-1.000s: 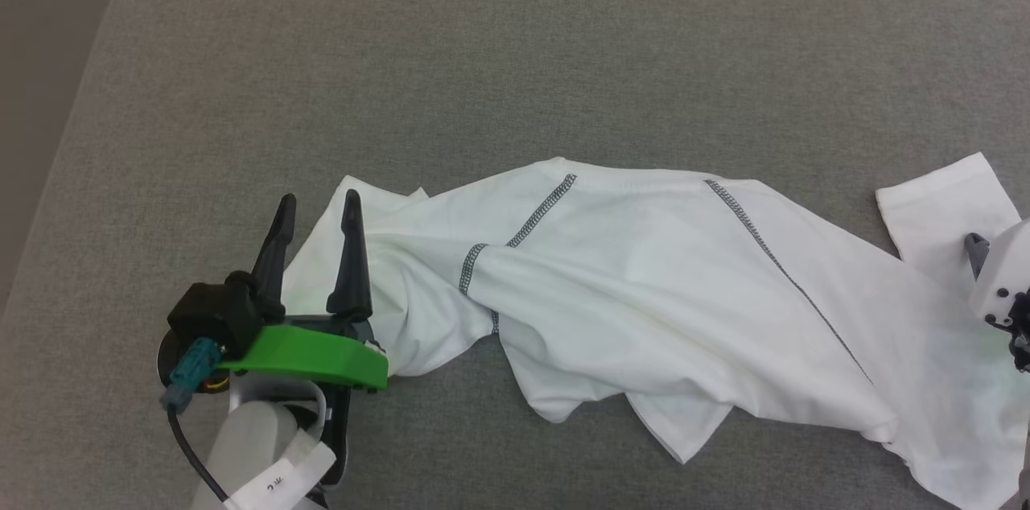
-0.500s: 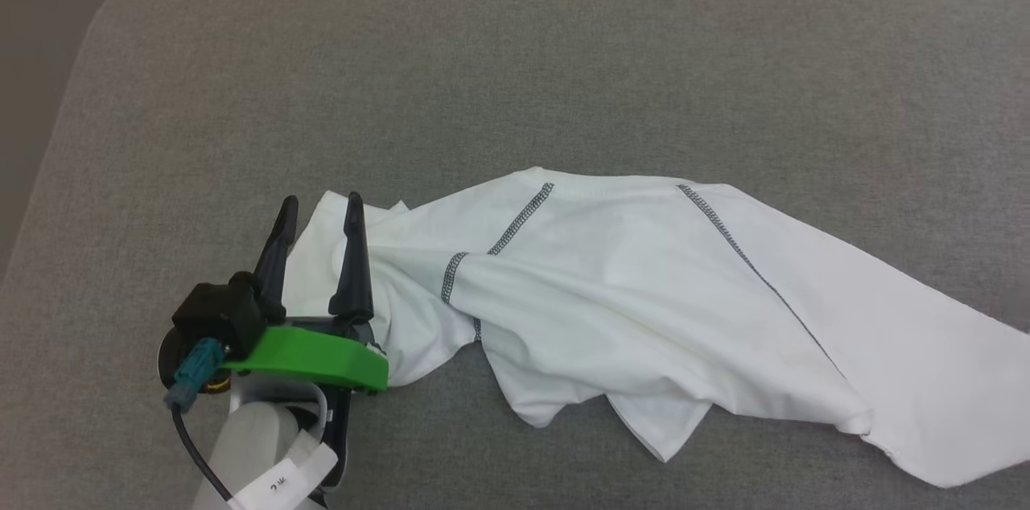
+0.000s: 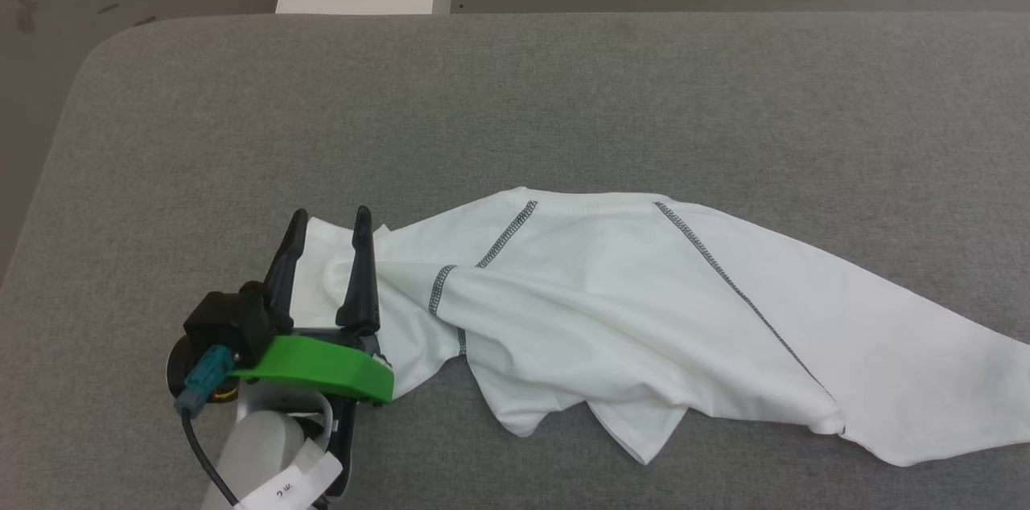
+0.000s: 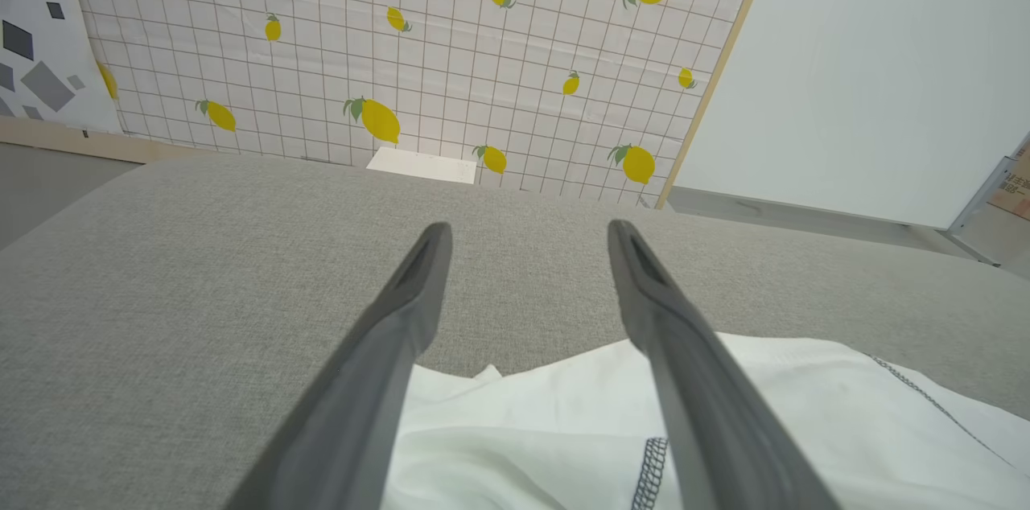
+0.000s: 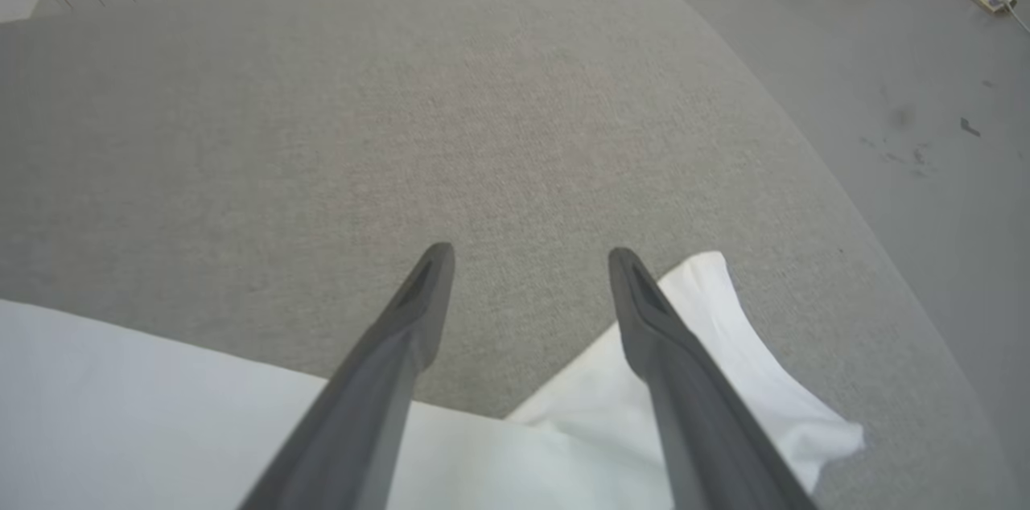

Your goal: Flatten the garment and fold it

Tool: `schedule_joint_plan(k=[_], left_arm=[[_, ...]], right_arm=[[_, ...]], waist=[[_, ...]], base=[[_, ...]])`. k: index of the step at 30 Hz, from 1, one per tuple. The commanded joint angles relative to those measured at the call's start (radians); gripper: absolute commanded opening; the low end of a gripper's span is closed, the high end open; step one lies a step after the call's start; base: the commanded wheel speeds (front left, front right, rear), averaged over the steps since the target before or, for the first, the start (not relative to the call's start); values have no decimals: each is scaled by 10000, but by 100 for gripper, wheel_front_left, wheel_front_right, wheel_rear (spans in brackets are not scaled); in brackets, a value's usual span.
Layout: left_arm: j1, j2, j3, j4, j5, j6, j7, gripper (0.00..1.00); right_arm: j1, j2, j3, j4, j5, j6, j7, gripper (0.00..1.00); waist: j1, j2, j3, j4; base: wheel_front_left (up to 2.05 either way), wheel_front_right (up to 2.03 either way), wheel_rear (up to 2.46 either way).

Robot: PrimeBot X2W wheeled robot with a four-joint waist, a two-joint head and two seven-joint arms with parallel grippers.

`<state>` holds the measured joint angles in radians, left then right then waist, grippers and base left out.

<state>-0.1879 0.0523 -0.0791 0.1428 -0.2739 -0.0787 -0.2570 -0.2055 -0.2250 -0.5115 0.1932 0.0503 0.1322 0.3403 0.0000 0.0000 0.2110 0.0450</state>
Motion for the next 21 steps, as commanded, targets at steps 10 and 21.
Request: schedule_joint_plan(k=[10,21], left_arm=[[-13,-19,-142,-192,-140,39,-47,100],[-170,-20,-377,-217,-348,135,-47,100]], right_arm=[[-971,-1402,6131,-32,1813,-15,-818,100],[-2185,-2367,8001,2167,2282,-15,2416,100]], waist=[[0,0,427,590],[0,0,744,1244]], base=[[0,0,0],[0,0,0]])
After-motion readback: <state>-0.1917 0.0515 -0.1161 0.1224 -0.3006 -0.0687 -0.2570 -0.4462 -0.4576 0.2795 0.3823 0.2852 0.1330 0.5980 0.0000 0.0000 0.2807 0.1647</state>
